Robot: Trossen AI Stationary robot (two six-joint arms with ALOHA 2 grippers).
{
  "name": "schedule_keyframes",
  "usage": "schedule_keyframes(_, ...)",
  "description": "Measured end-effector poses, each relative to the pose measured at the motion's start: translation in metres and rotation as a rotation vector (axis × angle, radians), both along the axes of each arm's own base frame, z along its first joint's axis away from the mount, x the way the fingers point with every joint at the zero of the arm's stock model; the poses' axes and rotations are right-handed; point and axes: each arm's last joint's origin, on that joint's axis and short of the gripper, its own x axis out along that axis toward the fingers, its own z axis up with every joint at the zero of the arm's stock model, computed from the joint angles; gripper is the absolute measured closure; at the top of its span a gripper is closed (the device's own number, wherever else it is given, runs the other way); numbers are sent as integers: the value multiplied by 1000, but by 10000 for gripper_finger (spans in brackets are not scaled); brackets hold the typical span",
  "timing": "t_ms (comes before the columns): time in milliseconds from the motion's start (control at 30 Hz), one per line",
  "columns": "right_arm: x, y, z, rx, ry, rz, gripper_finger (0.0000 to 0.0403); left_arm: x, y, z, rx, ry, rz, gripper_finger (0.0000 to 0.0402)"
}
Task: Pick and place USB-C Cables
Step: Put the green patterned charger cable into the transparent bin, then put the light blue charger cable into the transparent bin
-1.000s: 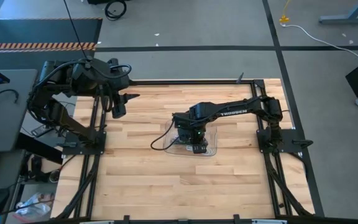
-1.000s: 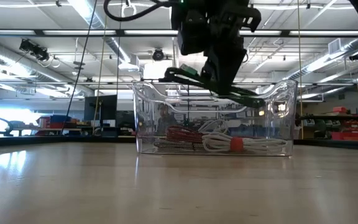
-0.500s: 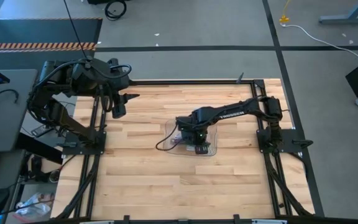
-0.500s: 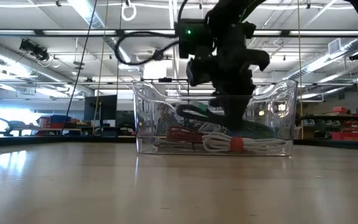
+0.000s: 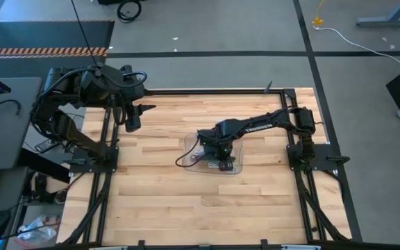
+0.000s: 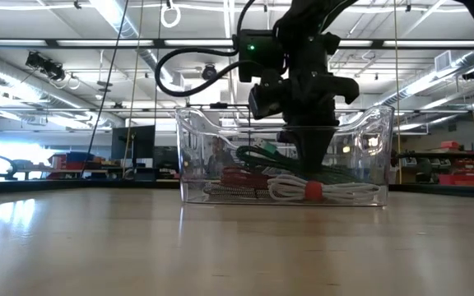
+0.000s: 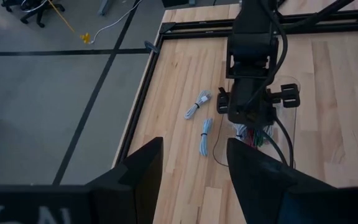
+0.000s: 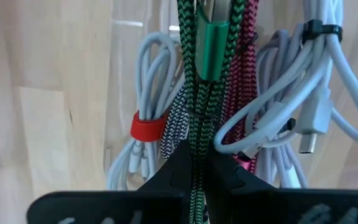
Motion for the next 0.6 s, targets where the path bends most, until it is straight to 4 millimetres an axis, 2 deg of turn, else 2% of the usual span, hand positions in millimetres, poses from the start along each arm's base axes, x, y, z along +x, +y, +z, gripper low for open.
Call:
schedule_keyframes(167, 0, 4, 0, 3, 0, 12, 378, 0, 0, 0, 0, -1, 0, 218)
schedule_keyframes(433, 1, 12, 0, 6, 3, 12, 248, 0, 0, 0, 0, -1, 0, 218)
schedule_keyframes(600, 8, 13, 17, 9, -17, -18, 195, 0, 0, 0, -1, -1, 0, 218)
